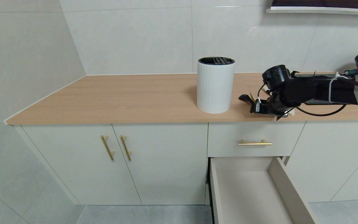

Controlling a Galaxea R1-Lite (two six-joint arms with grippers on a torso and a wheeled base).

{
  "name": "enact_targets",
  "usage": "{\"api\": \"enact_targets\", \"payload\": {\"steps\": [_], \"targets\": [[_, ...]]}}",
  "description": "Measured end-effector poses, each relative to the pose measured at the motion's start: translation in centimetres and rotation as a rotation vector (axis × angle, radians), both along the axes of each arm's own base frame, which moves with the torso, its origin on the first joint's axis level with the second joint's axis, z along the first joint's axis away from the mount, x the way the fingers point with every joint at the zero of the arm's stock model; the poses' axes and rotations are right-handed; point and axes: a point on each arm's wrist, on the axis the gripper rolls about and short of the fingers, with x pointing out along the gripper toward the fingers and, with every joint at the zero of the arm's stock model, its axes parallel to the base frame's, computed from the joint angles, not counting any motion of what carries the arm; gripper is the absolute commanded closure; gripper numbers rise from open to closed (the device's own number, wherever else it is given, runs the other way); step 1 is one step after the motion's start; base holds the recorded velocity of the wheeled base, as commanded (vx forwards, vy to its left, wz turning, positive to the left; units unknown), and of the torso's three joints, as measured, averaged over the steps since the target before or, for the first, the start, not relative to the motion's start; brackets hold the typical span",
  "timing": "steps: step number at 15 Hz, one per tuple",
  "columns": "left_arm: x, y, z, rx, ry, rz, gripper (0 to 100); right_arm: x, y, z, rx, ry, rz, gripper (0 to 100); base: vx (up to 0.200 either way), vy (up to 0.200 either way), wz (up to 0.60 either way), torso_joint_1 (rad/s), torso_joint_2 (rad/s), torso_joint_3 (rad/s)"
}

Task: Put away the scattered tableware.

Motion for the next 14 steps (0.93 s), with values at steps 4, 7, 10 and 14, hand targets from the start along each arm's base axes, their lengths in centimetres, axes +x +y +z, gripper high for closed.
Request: {"api": "enact_targets", "payload": {"steps": [4,7,10,14], "targets": [[0.0,0.0,0.0,0.0,0.0,0.0,0,0.0,0.0,-0.1,0.0,0.003,-0.003,100,0.0,0.0,0.0,0.0,0.0,0.0],[0.0,0.0,0.0,0.0,0.0,0.0,0,0.0,-0.1,0.0,0.0,0.0,-0.007,100,0.0,0.0,0.0,0.0,0.0,0.0],[0.0,0.0,0.0,0.0,0.0,0.0,0,-0.4,-0.4,0.9,0.018,-0.019,-0.022,100,0.0,0.0,0.0,0.0,0.0,0.0],[0.0,0.0,0.0,0.0,0.0,0.0,0,-3.6,-1.6,5.0,0.055,-0.063,-0.038,100,0.0,0.0,0.0,0.0,0.0,0.0]]}}
